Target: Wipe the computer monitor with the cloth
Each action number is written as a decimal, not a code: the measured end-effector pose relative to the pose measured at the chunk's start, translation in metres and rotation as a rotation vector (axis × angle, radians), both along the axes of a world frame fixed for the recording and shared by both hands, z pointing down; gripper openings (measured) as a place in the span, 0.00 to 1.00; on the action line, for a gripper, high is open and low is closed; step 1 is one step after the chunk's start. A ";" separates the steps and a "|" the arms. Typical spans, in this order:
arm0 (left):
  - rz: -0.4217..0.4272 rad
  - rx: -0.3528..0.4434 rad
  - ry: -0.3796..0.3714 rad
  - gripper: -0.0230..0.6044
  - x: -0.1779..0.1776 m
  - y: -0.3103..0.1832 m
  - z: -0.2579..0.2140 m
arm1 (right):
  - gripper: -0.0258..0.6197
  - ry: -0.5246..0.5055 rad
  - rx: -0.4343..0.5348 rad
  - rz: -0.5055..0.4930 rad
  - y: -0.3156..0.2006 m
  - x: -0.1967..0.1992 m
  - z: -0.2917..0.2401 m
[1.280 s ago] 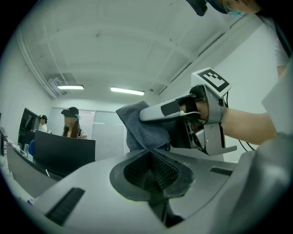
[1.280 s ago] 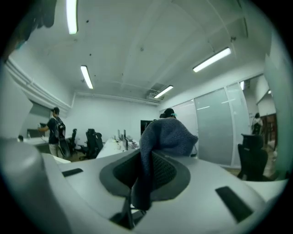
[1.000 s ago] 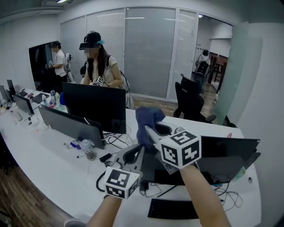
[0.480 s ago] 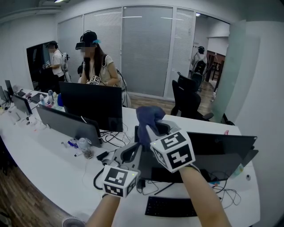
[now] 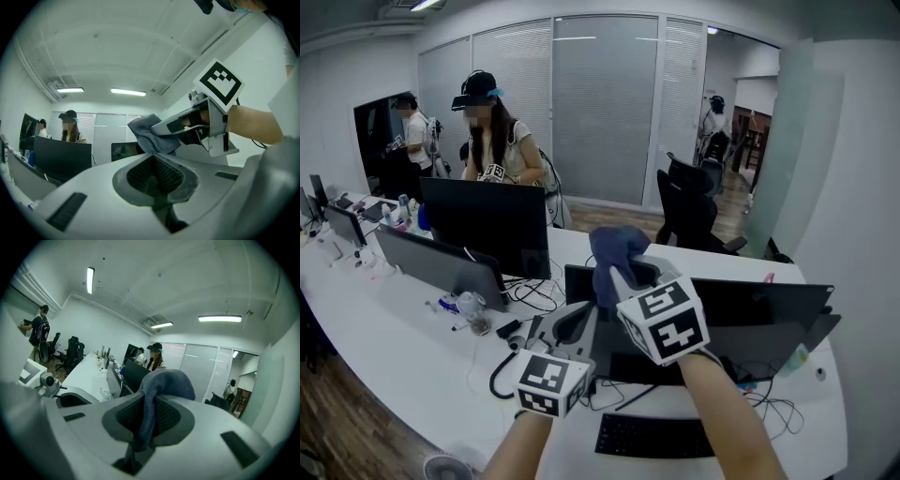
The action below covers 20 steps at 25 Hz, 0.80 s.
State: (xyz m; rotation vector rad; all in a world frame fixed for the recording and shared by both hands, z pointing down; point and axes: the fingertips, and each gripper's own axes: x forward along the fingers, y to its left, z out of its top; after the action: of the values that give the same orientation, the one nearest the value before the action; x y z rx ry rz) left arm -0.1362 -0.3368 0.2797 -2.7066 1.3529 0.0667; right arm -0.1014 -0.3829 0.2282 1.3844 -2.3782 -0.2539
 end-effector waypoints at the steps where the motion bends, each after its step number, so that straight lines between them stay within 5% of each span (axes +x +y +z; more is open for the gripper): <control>1: -0.002 -0.002 0.004 0.05 0.003 0.000 0.000 | 0.13 -0.003 -0.001 0.001 0.001 0.004 0.000; 20: -0.014 -0.012 0.035 0.05 0.059 0.011 -0.007 | 0.13 0.031 0.005 0.030 0.015 0.069 -0.002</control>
State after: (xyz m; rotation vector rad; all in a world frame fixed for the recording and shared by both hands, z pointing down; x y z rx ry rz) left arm -0.0770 -0.3256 0.2722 -2.7181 1.3856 0.1054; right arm -0.0326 -0.3679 0.2260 1.4074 -2.3307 -0.2715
